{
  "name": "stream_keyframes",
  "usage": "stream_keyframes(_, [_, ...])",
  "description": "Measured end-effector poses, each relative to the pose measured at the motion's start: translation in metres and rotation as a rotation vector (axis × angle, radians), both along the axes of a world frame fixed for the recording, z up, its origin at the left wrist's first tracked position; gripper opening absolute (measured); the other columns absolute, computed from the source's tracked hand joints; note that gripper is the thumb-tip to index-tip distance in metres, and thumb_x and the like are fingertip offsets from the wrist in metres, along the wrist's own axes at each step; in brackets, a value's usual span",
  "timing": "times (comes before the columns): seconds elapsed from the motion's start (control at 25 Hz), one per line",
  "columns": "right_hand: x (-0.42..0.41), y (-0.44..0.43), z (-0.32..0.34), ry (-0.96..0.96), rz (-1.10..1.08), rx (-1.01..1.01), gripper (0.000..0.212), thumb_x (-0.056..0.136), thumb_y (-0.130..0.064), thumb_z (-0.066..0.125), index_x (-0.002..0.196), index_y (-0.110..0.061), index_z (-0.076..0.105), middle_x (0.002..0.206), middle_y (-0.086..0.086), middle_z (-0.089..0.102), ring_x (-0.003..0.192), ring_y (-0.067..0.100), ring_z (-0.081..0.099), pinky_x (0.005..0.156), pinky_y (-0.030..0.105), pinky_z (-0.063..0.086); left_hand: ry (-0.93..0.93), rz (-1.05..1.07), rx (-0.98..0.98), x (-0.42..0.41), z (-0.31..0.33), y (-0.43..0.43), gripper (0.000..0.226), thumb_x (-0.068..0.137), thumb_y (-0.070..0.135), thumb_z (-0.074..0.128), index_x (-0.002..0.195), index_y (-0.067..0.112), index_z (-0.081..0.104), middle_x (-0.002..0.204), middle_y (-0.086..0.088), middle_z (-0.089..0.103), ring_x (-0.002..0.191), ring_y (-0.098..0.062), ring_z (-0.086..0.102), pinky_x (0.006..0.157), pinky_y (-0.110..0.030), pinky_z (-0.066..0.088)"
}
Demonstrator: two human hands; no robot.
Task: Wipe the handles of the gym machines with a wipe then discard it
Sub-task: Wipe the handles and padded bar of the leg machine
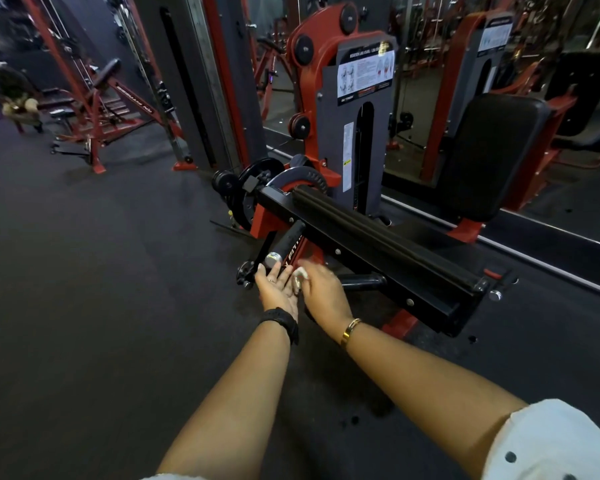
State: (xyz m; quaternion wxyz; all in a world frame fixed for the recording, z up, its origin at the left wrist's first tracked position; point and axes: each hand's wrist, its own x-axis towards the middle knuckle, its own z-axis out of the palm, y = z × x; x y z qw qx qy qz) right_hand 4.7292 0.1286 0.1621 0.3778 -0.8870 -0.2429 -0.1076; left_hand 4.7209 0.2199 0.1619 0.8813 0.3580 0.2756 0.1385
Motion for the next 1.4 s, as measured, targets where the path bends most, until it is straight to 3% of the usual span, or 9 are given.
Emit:
stream_keyframes(0.28, [0.021, 0.011, 0.003, -0.369, 0.353, -0.605, 0.031, 0.094, -0.021, 0.044, 0.119, -0.011, 0.059, 0.118, 0.006, 0.06, 0.112, 0.022, 0.053, 0.099, 0.031, 0.033, 0.041, -0.05, -0.051, -0.001, -0.004, 0.006, 0.062, 0.093, 0.056, 0.025, 0.129, 0.016, 0.055, 0.123, -0.011, 0.058, 0.101, -0.022, 0.059, 0.075, -0.036, 0.046])
stream_keyframes(0.4, [0.024, -0.007, -0.007, -0.715, 0.465, -0.848, 0.037, 0.091, -0.018, 0.054, 0.127, -0.011, 0.058, 0.131, 0.007, 0.057, 0.131, 0.026, 0.043, 0.116, 0.038, 0.024, 0.027, -0.094, -0.08, 0.0, -0.011, 0.007, 0.07, 0.093, 0.058, 0.022, 0.134, 0.01, 0.052, 0.125, -0.014, 0.058, 0.115, -0.027, 0.056, 0.1, -0.038, 0.042])
stream_keyframes(0.52, [0.03, -0.033, -0.023, -0.821, 0.599, -0.882, 0.049, 0.09, -0.013, 0.055, 0.138, -0.009, 0.045, 0.149, 0.007, 0.039, 0.143, 0.026, 0.021, 0.118, 0.043, 0.017, -0.011, -0.096, -0.149, 0.002, -0.014, 0.005, 0.072, 0.093, 0.058, 0.026, 0.133, 0.004, 0.051, 0.103, -0.013, 0.063, 0.095, -0.024, 0.061, 0.093, -0.033, 0.044])
stream_keyframes(0.6, [0.037, -0.053, -0.028, -0.816, 0.608, -0.906, 0.052, 0.092, -0.015, 0.054, 0.142, -0.01, 0.039, 0.153, 0.004, 0.031, 0.145, 0.022, 0.015, 0.118, 0.041, 0.014, -0.005, -0.11, -0.164, 0.004, -0.014, 0.001, 0.066, 0.093, 0.06, 0.029, 0.126, 0.008, 0.053, 0.104, -0.014, 0.062, 0.096, -0.027, 0.06, 0.089, -0.037, 0.046])
stream_keyframes(0.8, [0.048, -0.123, -0.037, -0.711, 0.539, -0.797, 0.05, 0.085, -0.009, 0.062, 0.134, -0.008, 0.052, 0.143, 0.006, 0.046, 0.134, 0.024, 0.04, 0.108, 0.041, 0.037, 0.015, -0.106, -0.09, 0.009, -0.019, -0.011, 0.045, 0.095, 0.045, 0.045, 0.12, 0.01, 0.059, 0.118, -0.011, 0.062, 0.109, -0.027, 0.058, 0.092, -0.04, 0.048])
stream_keyframes(0.96, [0.039, -0.135, -0.037, -0.265, -0.031, -0.354, 0.056, 0.085, 0.005, 0.055, 0.139, -0.006, 0.043, 0.144, 0.015, 0.043, 0.131, 0.029, 0.044, 0.109, 0.042, 0.036, 0.014, -0.031, -0.084, 0.014, -0.023, -0.021, 0.015, 0.09, 0.018, 0.055, 0.1, 0.011, 0.065, 0.1, -0.006, 0.066, 0.105, -0.024, 0.059, 0.103, -0.042, 0.043])
stream_keyframes(1.04, [0.039, -0.118, -0.033, -0.19, -0.183, -0.378, 0.055, 0.085, 0.005, 0.053, 0.138, -0.004, 0.044, 0.138, 0.015, 0.049, 0.129, 0.03, 0.046, 0.112, 0.04, 0.029, 0.006, -0.012, -0.096, 0.013, -0.022, -0.022, 0.013, 0.09, 0.015, 0.055, 0.096, 0.011, 0.065, 0.096, -0.006, 0.066, 0.1, -0.023, 0.06, 0.102, -0.043, 0.044])
stream_keyframes(1.24, [0.017, -0.049, -0.024, -0.011, -0.236, -0.247, 0.049, 0.094, -0.006, 0.042, 0.142, -0.013, 0.039, 0.142, 0.007, 0.047, 0.137, 0.017, 0.034, 0.117, 0.037, 0.011, 0.019, -0.047, -0.062, 0.008, -0.015, -0.023, 0.021, 0.093, 0.016, 0.055, 0.111, 0.008, 0.059, 0.106, -0.011, 0.061, 0.096, -0.023, 0.06, 0.102, -0.042, 0.045])
stream_keyframes(1.4, [-0.009, 0.0, 0.001, -0.004, 0.119, -0.125, 0.05, 0.094, 0.002, 0.037, 0.143, -0.009, 0.038, 0.147, 0.008, 0.041, 0.139, 0.018, 0.031, 0.117, 0.033, 0.009, 0.058, -0.125, 0.046, 0.001, -0.013, -0.014, 0.03, 0.1, 0.028, 0.043, 0.114, 0.008, 0.061, 0.113, -0.009, 0.063, 0.103, -0.02, 0.061, 0.101, -0.034, 0.044])
